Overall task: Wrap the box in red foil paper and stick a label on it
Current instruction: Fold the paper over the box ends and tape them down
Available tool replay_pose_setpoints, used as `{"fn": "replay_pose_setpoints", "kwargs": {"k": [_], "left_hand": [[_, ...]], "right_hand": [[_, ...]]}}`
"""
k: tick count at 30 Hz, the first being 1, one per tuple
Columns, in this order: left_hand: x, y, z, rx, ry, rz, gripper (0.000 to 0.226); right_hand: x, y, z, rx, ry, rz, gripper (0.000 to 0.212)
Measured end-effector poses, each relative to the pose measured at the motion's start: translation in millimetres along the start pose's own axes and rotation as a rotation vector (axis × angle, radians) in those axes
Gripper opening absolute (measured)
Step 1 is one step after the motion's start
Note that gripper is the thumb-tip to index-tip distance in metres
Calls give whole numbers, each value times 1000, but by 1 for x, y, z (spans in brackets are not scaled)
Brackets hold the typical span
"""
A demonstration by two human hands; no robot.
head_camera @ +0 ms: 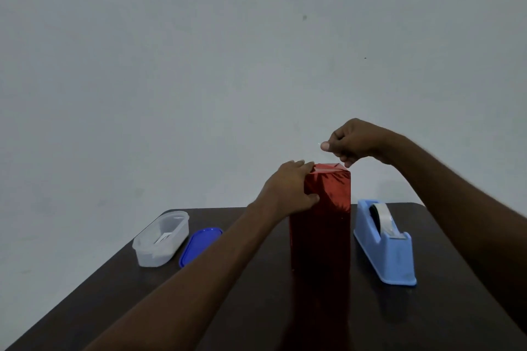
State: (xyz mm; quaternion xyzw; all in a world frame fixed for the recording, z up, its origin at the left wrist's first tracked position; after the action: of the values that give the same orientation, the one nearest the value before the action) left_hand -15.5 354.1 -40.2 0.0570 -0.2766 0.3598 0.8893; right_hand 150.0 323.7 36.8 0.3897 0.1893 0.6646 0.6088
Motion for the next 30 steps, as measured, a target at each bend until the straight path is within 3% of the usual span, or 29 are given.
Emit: {"fn": "replay_pose_setpoints", "kwargs": {"k": [9,19,23,27,30], "left_hand": [[3,-5,-1,39,32,12,89],[0,-5,2,37,23,6,79],[3,-3,1,43,39,7,80],[6,-2,1,62,68,11,88],[6,-2,2,75,75,10,90]], "right_hand": [[39,-4,-7,-216,162,-85,33],[56,-1,-24,-494,238,-87,30],[56,-4,-28,-560,184,-92,33],[50,-17,-23,-549,78,-102,64],[45,-27,-15,-450,-32,-121,53]]}}
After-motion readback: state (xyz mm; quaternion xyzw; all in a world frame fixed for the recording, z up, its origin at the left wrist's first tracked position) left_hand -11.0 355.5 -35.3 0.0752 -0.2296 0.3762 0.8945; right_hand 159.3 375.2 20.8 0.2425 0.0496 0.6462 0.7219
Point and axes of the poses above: each hand's wrist, its own x-axis towards the middle knuckle, its own z-axis out of the back of the hand, y = z × x, the point moved 4 cm from there along x, towards the middle knuckle, and after that the axes turned 1 degree about x, right-handed, at the moved point
